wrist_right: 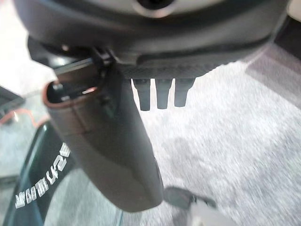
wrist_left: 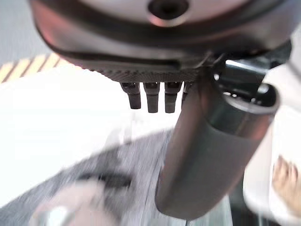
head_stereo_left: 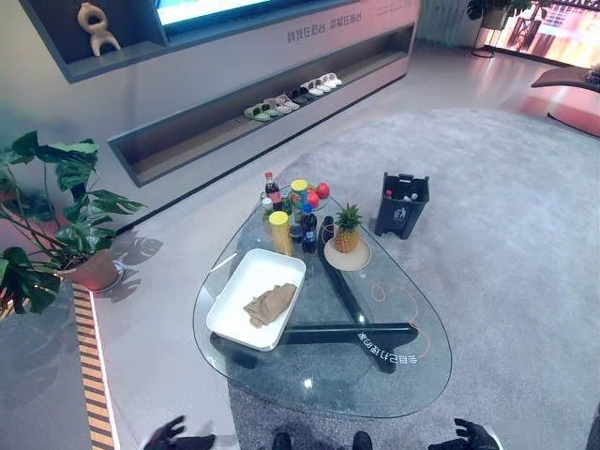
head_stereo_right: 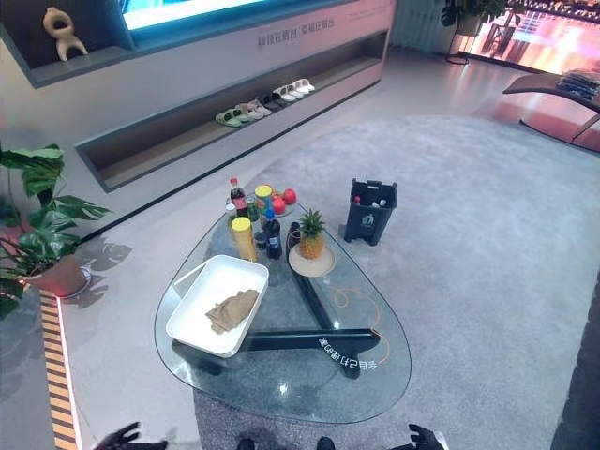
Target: Wipe the table with a cloth and put it in the basket.
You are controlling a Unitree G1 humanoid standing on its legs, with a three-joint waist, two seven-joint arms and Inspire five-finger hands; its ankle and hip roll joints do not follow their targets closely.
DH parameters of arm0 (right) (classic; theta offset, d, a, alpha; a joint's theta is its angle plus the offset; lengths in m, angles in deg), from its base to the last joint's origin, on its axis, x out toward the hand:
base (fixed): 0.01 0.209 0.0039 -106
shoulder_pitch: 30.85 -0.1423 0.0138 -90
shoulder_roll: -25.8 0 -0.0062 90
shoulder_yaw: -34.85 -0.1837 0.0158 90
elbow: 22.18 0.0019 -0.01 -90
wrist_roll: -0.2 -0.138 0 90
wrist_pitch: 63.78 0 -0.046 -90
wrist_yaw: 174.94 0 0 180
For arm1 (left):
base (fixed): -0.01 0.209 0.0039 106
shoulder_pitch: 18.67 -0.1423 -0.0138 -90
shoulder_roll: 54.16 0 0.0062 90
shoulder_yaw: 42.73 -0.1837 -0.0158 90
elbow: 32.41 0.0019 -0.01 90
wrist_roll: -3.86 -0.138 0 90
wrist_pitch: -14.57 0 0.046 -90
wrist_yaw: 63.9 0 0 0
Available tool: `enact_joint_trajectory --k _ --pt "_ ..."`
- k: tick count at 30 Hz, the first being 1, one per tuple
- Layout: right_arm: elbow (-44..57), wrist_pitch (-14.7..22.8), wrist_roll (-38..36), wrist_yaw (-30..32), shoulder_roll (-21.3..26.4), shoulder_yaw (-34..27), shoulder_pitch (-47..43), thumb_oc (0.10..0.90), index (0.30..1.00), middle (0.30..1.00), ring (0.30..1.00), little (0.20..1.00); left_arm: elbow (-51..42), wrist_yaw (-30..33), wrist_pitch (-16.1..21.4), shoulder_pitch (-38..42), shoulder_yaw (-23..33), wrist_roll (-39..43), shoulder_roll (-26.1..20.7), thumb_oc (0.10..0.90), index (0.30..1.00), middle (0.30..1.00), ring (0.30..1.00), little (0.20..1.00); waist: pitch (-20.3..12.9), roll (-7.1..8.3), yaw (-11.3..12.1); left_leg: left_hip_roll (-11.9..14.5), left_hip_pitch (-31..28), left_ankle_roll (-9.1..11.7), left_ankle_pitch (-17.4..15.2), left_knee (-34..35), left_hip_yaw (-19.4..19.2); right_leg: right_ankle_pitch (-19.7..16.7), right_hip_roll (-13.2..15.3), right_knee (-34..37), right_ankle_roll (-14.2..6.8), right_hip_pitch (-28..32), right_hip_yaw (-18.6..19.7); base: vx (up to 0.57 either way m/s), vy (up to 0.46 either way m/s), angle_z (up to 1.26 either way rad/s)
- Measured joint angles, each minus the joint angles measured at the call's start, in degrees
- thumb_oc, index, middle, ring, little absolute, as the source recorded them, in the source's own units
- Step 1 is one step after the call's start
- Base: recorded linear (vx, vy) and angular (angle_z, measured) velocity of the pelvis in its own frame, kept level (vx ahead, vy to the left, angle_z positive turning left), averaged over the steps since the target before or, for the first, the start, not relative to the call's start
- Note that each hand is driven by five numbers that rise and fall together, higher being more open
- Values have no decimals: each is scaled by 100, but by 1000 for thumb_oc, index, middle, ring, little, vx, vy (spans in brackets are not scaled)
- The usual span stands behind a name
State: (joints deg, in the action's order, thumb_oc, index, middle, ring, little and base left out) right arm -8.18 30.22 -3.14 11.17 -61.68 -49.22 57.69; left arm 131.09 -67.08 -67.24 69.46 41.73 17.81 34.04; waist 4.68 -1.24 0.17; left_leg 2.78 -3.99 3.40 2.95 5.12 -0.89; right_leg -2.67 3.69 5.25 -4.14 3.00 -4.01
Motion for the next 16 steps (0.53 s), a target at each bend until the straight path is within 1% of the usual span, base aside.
enact_joint_trajectory --k 2,4,6,10,16 --pt "-24 -91 77 -16 -88 39 -8 800 900 900 900 900 -18 -165 -92 31 -125 -212 58 800 900 900 900 900 -38 15 -27 37 -4 0 -1 10 0 3 -23 0 4 5 -4 0 0 0" --pt "-27 -176 77 -25 -102 89 -7 800 900 900 900 900 -34 -175 -232 89 -296 -357 69 800 900 900 900 900 -43 8 -37 59 -33 -4 2 8 -2 3 -34 0 6 31 -4 0 0 0" --pt "-71 -271 75 -30 -102 89 13 800 900 900 900 900 -19 -203 -492 147 -304 -461 78 800 900 900 900 900 -72 3 -51 80 -103 20 -18 19 -15 18 -51 1 25 95 0 16 -5 -1" --pt "-164 -358 85 -98 -104 121 16 800 900 900 900 900 23 -223 -739 185 -307 -607 78 800 900 900 900 900 -146 -6 -54 93 -102 23 -20 20 -20 19 -71 0 29 90 6 0 0 0" --pt "-229 -366 122 -151 -113 225 16 800 900 900 900 900 90 -266 -877 172 -310 -607 86 800 900 900 900 900 -200 -11 -44 94 -103 23 -20 19 -21 19 -67 1 29 91 9 0 0 0"
